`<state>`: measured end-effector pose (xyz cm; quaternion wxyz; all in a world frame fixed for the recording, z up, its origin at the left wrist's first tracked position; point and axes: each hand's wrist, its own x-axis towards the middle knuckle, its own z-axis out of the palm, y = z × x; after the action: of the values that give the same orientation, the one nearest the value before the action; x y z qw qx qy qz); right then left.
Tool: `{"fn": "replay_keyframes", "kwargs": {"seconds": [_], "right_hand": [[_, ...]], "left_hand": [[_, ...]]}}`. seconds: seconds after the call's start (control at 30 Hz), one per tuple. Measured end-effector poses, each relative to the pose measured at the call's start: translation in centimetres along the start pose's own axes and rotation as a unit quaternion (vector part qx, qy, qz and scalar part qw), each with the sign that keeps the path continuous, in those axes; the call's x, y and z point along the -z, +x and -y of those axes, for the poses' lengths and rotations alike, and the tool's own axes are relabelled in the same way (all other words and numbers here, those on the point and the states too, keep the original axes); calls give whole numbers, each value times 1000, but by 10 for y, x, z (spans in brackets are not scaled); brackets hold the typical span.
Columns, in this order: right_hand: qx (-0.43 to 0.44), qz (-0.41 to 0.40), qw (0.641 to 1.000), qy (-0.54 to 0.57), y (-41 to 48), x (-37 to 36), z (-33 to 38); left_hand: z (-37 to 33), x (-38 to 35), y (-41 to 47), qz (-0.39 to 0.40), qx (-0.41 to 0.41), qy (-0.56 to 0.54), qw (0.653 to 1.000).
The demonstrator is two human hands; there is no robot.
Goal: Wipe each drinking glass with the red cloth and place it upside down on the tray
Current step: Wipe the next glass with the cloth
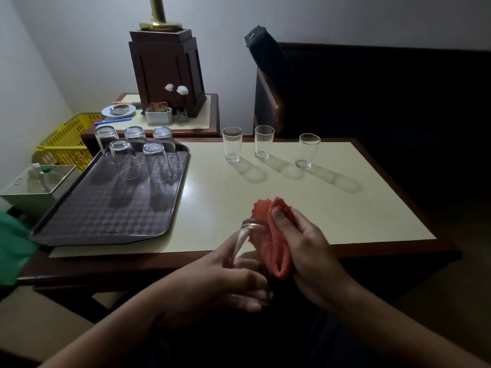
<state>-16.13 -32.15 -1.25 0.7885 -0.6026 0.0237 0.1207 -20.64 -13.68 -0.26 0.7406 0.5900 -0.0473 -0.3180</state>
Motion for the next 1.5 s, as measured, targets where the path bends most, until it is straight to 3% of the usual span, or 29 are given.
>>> {"fn": "replay_keyframes", "kwargs": {"seconds": [0.13, 0.23, 0.33, 0.4, 0.43, 0.53, 0.63, 0.67, 0.73, 0.8, 0.83, 0.9, 1.03, 1.17, 1.2, 1.23, 1.27, 1.33, 1.37, 1.4, 1.43, 1.47, 1.5], "right_hand": [[-107, 86, 989, 53, 0, 12, 16], [-168, 130, 976, 54, -5, 11, 10], [-184, 155, 968, 66, -3, 9, 4], [-184, 173, 967, 34, -4, 9, 0], [-193, 181, 964, 35, -4, 9, -1], [-194, 174, 965, 17, 2, 11, -5], [-139, 217, 961, -102, 4, 1, -4], [-70, 238, 948, -201, 4, 1, -5], [130, 233, 862, -432, -3, 10, 0], [257, 219, 766, -547, -14, 16, 5], [285, 222, 741, -566, -25, 16, 8], [294, 223, 722, -585, -32, 8, 1], [197, 261, 721, -611, -44, 3, 16], [280, 238, 643, -672, -34, 12, 24], [286, 215, 650, -670, -30, 15, 27], [262, 200, 697, -637, -27, 17, 30], [211, 195, 773, -566, -24, 18, 31], [32, 223, 922, -314, -21, 16, 30], [-68, 256, 949, -172, -21, 13, 27], [-147, 270, 950, -46, -18, 14, 19], [-171, 267, 948, 16, -18, 13, 14], [-158, 262, 952, 24, -19, 9, 15], [-83, 241, 965, -53, -21, 9, 15]], "left_hand": [[-10, 12, -2, -96, 7, 151, 984], [-22, 24, -9, -193, -31, 266, 944], [-34, 34, -21, -152, -66, 457, 874], [-33, 38, -24, -110, -80, 501, 854], [-31, 38, -24, -109, -90, 478, 867], [-25, 40, -16, -178, -111, 266, 941], [-22, 31, -7, -232, -93, 159, 955], [-19, 25, -4, -242, -80, 127, 959], [-12, 18, 0, -250, -57, 110, 960], [-6, 16, 3, -252, -56, 121, 958], [-4, 15, 5, -255, -62, 111, 958], [-4, 14, 6, -265, -68, 88, 958], [-3, 15, 6, -281, -66, 80, 954], [0, 12, 6, -263, -74, 115, 955], [0, 11, 5, -255, -85, 133, 954], [0, 10, 4, -244, -102, 163, 950], [-1, 8, 2, -226, -125, 195, 946], [-3, 5, -2, -180, -177, 201, 947], [-3, 2, -4, -157, -199, 188, 949], [-4, -1, -5, -147, -215, 185, 948], [-5, -4, -6, -152, -224, 187, 944], [-5, -9, -5, -175, -227, 185, 940], [-5, -12, -3, -221, -214, 169, 936]]}}
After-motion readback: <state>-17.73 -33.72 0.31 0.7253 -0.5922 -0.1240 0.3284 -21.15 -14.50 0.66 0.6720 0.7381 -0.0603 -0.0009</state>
